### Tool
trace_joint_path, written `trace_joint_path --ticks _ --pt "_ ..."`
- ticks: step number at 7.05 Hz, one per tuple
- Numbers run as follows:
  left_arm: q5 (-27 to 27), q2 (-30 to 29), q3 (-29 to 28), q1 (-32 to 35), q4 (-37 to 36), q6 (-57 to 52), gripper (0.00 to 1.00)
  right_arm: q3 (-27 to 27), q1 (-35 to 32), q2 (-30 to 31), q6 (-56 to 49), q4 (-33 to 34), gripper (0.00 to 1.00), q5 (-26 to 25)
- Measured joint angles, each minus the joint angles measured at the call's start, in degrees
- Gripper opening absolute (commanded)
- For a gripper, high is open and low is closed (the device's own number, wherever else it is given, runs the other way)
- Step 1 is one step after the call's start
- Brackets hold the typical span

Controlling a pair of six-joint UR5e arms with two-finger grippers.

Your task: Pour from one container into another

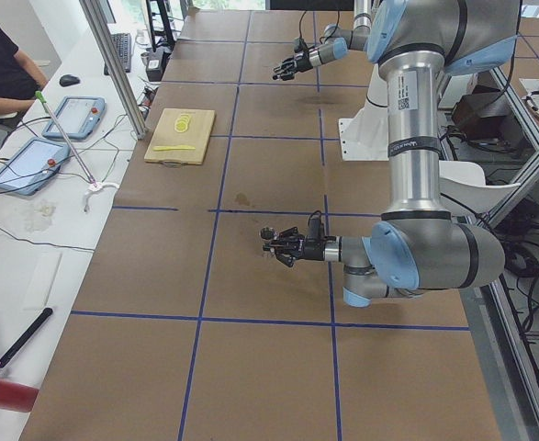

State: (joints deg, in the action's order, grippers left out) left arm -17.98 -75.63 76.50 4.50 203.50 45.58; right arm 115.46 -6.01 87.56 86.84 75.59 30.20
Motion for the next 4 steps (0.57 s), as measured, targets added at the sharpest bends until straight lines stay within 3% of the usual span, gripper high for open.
trace_joint_path --ticks 4 --pt "-1.03 0.14 -0.03 -1.79 -1.33 1.04 0.00 0.03 0.72 -0.03 0.08 0.02 0.00 -0.56"
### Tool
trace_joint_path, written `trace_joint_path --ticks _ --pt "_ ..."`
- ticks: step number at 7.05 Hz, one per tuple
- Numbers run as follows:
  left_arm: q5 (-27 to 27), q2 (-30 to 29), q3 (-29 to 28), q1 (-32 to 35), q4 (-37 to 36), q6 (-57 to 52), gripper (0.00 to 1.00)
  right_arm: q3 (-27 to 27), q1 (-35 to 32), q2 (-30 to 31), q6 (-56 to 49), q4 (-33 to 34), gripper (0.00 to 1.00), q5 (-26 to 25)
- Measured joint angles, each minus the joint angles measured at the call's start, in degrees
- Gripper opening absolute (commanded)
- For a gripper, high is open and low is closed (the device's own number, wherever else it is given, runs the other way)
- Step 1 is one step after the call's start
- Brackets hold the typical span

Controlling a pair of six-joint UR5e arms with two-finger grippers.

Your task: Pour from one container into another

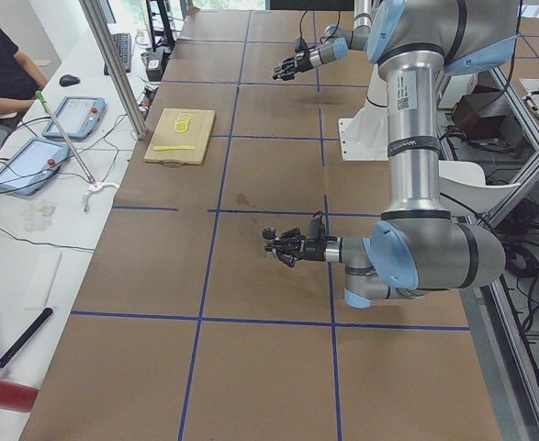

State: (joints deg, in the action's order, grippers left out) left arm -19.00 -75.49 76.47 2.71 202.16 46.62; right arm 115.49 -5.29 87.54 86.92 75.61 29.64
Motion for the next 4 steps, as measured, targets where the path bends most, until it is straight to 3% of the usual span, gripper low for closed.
trace_joint_path --ticks 4 --pt "2.27 -0.04 -0.52 -2.65 -0.43 4.79 0.00 0.09 0.20 -0.30 0.01 -0.02 0.00 -0.02"
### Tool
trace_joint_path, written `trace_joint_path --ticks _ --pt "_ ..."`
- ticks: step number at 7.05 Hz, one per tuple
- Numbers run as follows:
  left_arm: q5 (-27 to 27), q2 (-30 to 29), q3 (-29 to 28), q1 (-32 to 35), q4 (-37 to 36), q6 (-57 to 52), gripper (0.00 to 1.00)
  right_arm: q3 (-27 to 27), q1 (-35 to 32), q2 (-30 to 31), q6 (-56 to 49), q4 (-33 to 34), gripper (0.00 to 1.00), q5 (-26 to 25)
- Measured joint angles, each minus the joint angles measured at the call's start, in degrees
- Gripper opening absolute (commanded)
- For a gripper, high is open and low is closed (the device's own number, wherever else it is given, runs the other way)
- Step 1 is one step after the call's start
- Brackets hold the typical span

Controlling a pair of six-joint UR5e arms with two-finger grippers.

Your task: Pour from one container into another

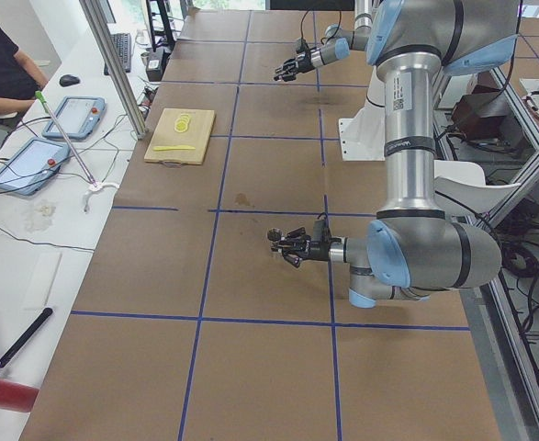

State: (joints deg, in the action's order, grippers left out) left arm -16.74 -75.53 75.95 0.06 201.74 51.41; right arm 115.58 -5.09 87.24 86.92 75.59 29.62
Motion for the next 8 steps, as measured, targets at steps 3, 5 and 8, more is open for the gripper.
trace_joint_path --ticks 3,5,8 --pt "1.49 -0.03 -0.31 -1.06 -2.96 0.37 0.00 0.18 0.13 -0.11 0.00 0.00 0.00 -0.06" --pt "1.39 -0.05 -0.30 -1.63 -3.78 0.44 0.00 0.30 0.17 -0.13 0.00 0.00 0.00 -0.08" --pt "1.09 -0.06 -0.66 -2.38 -4.05 0.82 0.00 0.48 0.17 -0.14 0.00 0.00 0.00 -0.09"
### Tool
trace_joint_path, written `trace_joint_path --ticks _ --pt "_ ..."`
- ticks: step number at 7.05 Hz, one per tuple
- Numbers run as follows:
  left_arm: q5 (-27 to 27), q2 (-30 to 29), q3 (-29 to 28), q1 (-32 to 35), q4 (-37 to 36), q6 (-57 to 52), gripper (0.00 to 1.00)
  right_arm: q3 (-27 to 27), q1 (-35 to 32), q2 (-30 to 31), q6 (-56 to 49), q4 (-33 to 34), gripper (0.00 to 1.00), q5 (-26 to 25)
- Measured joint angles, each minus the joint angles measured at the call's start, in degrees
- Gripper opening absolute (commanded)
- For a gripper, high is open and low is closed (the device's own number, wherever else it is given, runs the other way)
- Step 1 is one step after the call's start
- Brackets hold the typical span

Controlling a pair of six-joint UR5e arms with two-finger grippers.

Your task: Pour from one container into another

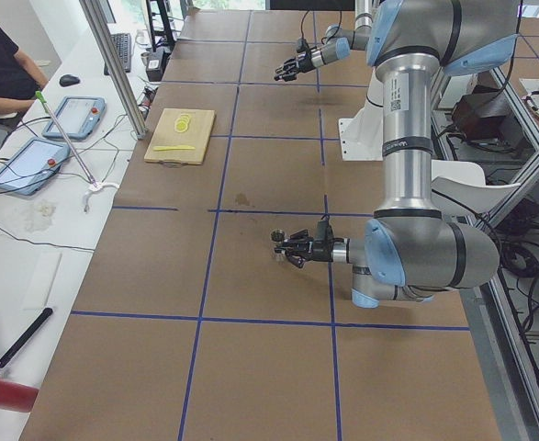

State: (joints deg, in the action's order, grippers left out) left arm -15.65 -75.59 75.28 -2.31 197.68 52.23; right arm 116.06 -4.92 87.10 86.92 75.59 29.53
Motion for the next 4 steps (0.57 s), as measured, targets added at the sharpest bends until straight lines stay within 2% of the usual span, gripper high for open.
trace_joint_path --ticks 4 --pt "-0.23 0.00 -0.15 -1.11 -0.02 2.83 0.00 0.26 0.12 -0.06 0.00 0.02 0.00 0.00"
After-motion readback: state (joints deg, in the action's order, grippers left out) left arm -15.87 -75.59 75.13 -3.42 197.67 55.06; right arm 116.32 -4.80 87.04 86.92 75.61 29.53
